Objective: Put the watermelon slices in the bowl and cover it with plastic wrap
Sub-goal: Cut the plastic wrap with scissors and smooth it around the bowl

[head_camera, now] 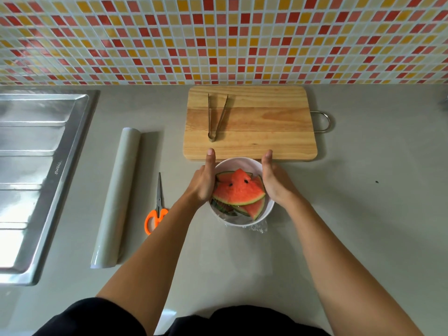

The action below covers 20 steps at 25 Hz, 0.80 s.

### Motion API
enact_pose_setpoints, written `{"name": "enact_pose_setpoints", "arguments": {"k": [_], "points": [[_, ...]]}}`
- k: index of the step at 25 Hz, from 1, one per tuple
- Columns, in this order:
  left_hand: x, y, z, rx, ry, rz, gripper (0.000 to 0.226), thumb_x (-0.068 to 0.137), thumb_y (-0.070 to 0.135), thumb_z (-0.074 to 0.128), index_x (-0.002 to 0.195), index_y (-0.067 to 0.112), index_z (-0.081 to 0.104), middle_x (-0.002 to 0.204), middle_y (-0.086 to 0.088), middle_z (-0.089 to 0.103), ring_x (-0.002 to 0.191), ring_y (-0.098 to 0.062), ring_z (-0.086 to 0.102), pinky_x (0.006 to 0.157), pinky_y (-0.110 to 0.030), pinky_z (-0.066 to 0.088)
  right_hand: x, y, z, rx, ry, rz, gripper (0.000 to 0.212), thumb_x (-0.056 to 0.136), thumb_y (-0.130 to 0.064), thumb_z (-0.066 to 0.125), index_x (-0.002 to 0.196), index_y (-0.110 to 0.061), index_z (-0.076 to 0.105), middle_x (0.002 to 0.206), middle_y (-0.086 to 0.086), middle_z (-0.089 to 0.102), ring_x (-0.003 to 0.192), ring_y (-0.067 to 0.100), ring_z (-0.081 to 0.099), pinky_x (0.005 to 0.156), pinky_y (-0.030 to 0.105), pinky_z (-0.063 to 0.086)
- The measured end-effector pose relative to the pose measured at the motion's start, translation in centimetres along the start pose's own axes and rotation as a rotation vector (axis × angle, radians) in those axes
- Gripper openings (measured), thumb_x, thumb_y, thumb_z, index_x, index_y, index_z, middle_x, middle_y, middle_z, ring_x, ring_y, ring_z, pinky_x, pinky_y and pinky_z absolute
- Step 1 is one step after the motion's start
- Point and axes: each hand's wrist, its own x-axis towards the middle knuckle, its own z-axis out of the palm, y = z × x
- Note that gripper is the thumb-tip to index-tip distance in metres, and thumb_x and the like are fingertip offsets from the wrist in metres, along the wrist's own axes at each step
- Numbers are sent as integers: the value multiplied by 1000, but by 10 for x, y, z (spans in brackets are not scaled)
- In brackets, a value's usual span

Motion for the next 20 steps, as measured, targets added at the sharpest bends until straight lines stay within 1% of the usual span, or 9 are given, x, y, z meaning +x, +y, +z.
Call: {"name": "enact_pose_setpoints", "arguments": {"k": [2, 4, 8, 14, 16, 17, 18, 19, 20], "points": [[-2, -2, -3, -122, 11, 42, 90, 83, 75, 3, 126, 18, 59, 125, -11, 62, 119, -28, 56, 101, -46, 44, 3, 1, -6, 65, 22, -160, 111, 56, -92, -5, 99, -17, 65, 105, 3, 63, 102, 17, 57, 79, 24, 41], [-4, -4, -1, -305, 16, 68, 79, 91, 65, 6, 129, 14, 53, 129, -11, 59, 122, -27, 54, 101, -41, 45, 8, -3, -6, 264, -75, -198, 98, 57, -94, 4, 107, -34, 62, 124, -7, 58, 118, 7, 50, 100, 17, 32], [-5, -3, 9, -336, 87, 90, 74, 95, 60, 11, 112, 16, 67, 108, -7, 72, 104, -20, 66, 85, -31, 53, 16, -10, 6, 402, -297, -20, 105, 42, -100, 19, 100, -29, 69, 120, 15, 63, 119, 29, 54, 107, 52, 35], [0, -2, 7, -169, 105, 71, 83, 87, 70, 12, 110, 15, 71, 109, -13, 71, 107, -27, 64, 98, -50, 47, 16, -16, 7, 109, -121, 33, 134, 43, -99, -1, 138, -13, 38, 145, 12, 40, 133, 29, 37, 111, 53, 26], [-2, 1, 7, -90, 148, 46, 86, 83, 74, 11, 105, 20, 73, 106, -11, 72, 105, -26, 65, 98, -49, 47, 13, -20, 6, -22, -108, 26, 129, 52, -93, -6, 125, -4, 52, 129, 17, 56, 118, 30, 53, 100, 53, 40], [-3, 2, 7, -47, 182, 36, 87, 81, 76, 10, 102, 22, 75, 104, -11, 72, 103, -26, 65, 97, -49, 48, 11, -21, 4, -95, -96, 5, 120, 57, -90, -8, 98, -6, 67, 100, 11, 71, 94, 23, 66, 81, 48, 50], [-5, 3, 6, -10, 210, 30, 88, 79, 77, 7, 98, 24, 75, 102, -11, 72, 102, -26, 65, 96, -49, 48, 8, -23, 1, -172, -51, -7, 104, 60, -87, -10, 64, -12, 62, 66, 2, 68, 65, 16, 64, 59, 37, 46], [-6, 3, 5, 13, 227, 28, 88, 79, 77, 5, 97, 27, 75, 103, -10, 72, 102, -25, 64, 96, -49, 48, 6, -20, -3, -204, 13, -26, 93, 63, -84, -11, 52, -14, 50, 52, 0, 57, 52, 16, 54, 52, 32, 37], [-8, 3, 3, 4, 237, 29, 87, 80, 76, 4, 103, 27, 73, 108, -8, 71, 105, -23, 62, 99, -48, 46, 2, -16, -7, -157, 99, -45, 95, 65, -83, -12, 56, -14, 54, 58, 2, 60, 58, 17, 55, 55, 30, 37]]}}
